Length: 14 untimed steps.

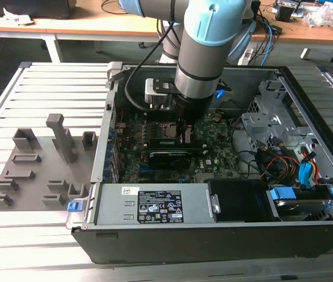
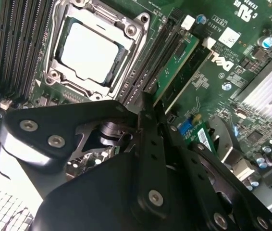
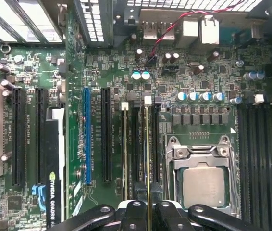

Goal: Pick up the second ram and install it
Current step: 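Insert the second ram into the second slot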

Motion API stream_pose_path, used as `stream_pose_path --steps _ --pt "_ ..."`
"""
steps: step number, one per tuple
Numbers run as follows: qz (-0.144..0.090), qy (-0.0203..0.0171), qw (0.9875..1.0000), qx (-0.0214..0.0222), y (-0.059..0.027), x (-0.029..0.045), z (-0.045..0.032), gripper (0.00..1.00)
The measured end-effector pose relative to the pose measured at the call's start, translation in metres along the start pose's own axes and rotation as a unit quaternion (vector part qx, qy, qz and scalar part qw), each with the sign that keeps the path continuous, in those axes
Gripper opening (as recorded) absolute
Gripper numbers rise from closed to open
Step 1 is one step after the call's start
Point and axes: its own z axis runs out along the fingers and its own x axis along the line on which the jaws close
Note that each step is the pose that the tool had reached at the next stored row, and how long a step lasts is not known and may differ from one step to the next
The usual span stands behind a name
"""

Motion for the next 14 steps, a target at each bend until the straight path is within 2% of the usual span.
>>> stream_pose_path --steps 5,14 --pt "0.000 -0.0008 1.0000 0.0000 0.0020 -0.0025 0.0015 0.14" --pt "0.000 -0.0016 1.0000 -0.0001 0.0009 -0.0025 0.0061 0.14"
